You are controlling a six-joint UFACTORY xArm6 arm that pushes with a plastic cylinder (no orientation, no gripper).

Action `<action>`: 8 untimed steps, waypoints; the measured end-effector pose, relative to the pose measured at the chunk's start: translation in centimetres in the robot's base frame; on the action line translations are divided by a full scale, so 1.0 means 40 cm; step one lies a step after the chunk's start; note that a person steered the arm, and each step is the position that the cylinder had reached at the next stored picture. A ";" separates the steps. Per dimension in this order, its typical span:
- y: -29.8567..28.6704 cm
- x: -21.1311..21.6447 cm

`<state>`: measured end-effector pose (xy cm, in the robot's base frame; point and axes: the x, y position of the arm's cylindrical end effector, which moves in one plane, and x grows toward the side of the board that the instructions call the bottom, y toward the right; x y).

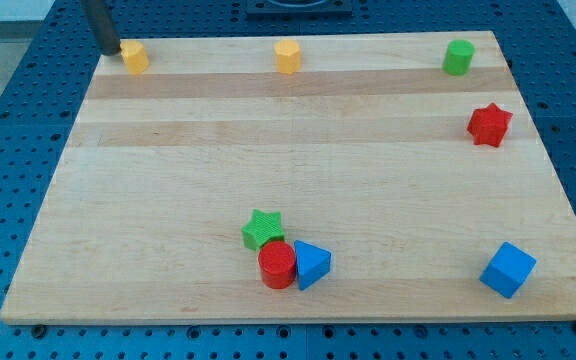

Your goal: Move the yellow heart slightly down

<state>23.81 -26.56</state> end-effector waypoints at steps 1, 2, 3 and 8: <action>0.094 0.183; 0.181 0.409; 0.204 0.536; -0.007 -0.117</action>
<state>19.13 -26.85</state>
